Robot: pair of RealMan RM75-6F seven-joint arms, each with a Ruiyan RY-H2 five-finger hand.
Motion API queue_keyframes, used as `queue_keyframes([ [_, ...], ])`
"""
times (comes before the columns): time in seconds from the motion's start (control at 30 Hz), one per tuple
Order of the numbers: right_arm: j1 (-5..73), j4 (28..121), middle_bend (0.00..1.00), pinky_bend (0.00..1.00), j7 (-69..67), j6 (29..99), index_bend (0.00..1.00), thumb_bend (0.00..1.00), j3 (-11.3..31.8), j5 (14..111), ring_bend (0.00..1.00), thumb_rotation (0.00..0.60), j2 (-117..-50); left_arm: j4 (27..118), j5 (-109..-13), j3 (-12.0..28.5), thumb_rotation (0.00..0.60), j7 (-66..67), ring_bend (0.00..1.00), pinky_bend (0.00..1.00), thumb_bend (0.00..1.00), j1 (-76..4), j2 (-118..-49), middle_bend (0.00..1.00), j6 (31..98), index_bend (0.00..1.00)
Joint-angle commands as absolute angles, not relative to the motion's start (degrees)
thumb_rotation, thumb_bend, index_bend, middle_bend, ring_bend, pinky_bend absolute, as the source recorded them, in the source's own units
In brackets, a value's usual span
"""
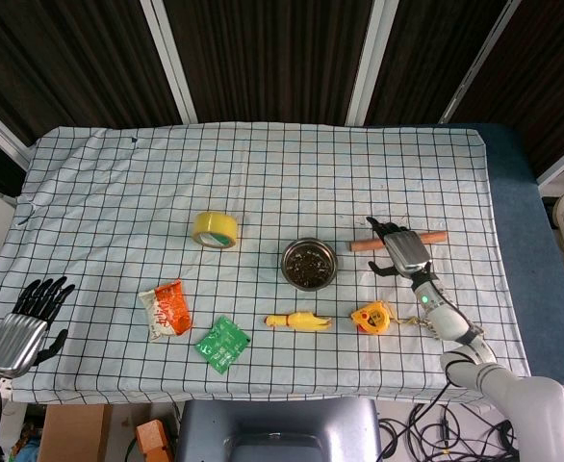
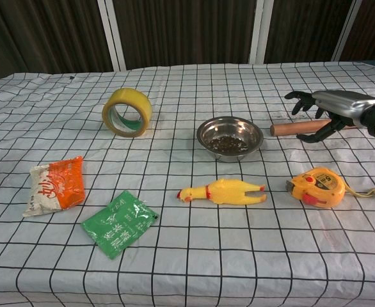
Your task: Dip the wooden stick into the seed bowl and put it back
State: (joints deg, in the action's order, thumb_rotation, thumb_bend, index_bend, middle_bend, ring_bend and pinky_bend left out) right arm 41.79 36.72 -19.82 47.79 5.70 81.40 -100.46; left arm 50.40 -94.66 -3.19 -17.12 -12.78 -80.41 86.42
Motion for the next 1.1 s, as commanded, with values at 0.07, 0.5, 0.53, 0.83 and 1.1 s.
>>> queue_keyframes([
  [0.07,41.4,38.2,0.19,0.28,-19.1,48.0,0.02,0.26,5.6,81.4,0.14,0.488,-99.5,50.5,-94.6,-3.1,0.600,-17.1,0.00,0.06,0.42,-12.7,-80.3,0.00,86.6,0.00],
  [0.5,27.9,77.2,0.01,0.10,6.9,72.7,0.00,0.26,2.2,85.1,0.00,0.470,-78.1,67.9,-90.9,-1.9,0.600,-11.9,0.00,0.05,0.42,-8.5,-69.9,0.00,90.0,0.00],
  [0.53,25.0,84.1,0.00,0.06,14.3,75.3,0.00,0.26,0.9,84.5,0.00,0.473,-74.6,72.2,-90.0,-2.3,0.600,-9.6,0.00,0.05,0.42,-7.8,-68.0,0.00,89.2,0.00],
  [0.83,8.5,95.9,0.00,0.00,27.5,93.5,0.00,0.26,-6.1,86.5,0.00,0.483,-70.1,80.5,-96.1,-5.9,0.600,-4.7,0.00,0.04,0.42,-5.8,-65.7,0.00,90.7,0.00],
  [1.1,7.7,95.1,0.00,0.00,22.5,91.4,0.00,0.26,-4.6,86.4,0.00,0.483,-68.5,78.7,-96.4,-4.9,0.600,-5.2,0.00,0.04,0.42,-5.9,-67.1,0.00,90.8,0.00],
])
